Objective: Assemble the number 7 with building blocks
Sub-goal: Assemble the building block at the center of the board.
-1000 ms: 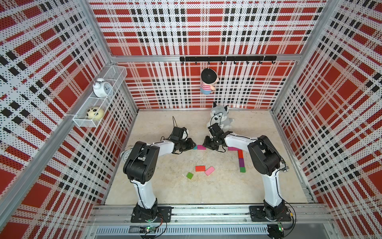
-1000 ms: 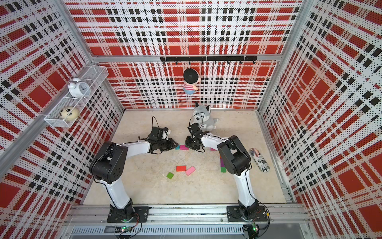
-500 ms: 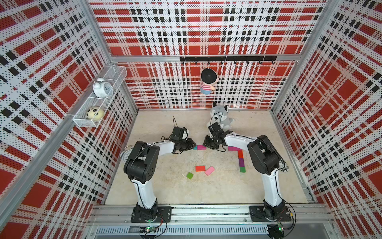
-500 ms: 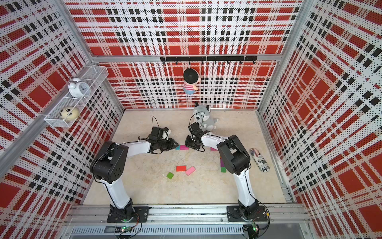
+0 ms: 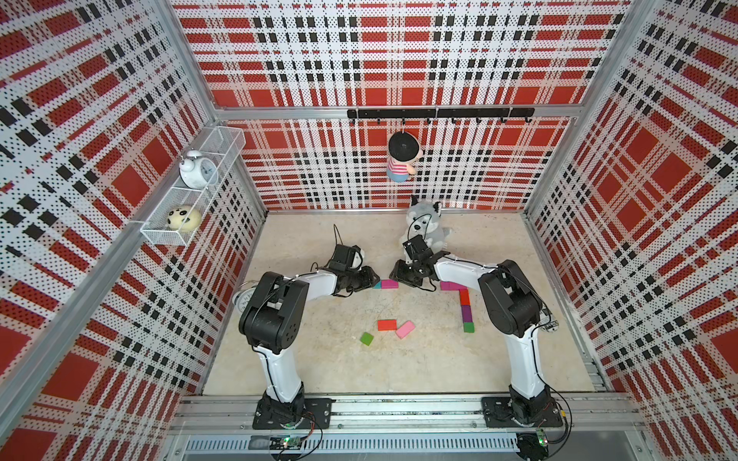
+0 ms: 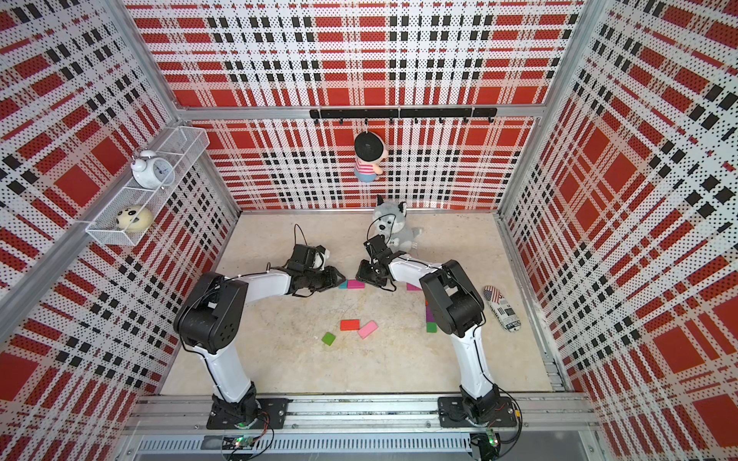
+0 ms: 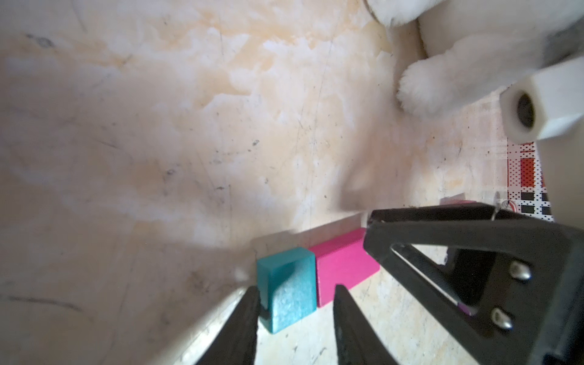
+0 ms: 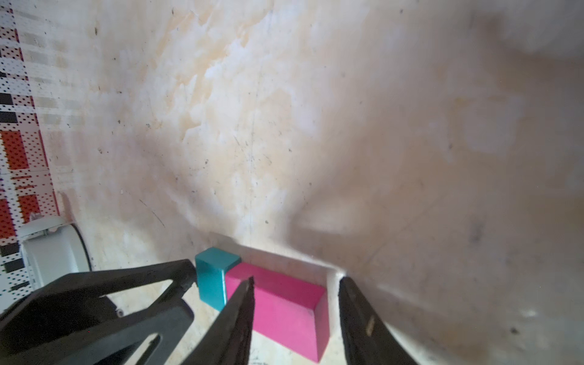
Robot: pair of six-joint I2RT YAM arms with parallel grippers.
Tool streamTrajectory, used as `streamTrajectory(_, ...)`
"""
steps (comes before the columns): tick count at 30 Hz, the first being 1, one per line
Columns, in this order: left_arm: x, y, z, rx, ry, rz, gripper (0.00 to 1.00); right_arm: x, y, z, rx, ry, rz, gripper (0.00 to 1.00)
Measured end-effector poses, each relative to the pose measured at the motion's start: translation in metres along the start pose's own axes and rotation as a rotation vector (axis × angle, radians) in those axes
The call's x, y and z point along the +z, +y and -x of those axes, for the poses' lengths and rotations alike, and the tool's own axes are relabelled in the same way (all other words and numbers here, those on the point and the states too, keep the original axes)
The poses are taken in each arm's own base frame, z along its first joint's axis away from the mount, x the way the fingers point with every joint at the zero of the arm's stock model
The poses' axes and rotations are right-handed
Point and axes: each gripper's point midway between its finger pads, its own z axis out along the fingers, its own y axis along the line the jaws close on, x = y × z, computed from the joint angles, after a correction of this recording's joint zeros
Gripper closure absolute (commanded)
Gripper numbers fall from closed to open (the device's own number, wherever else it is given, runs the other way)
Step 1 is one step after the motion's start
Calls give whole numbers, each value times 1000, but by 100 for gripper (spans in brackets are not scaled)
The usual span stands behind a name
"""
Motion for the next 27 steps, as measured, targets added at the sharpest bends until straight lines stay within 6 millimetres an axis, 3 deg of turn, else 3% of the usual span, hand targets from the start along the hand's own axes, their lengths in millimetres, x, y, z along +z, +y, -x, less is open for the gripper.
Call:
streamTrajectory(10, -2, 2, 3, -11, -10, 5, 54, -18, 8, 6, -47, -39, 9, 45)
streamTrajectory(23, -2, 0, 6, -26, -17, 0, 51, -13, 26, -14, -98, -16, 26, 42)
streamTrajectory(27, -3, -2, 10, -24, -26, -5, 48, -13, 26, -15, -119, -14, 24, 37)
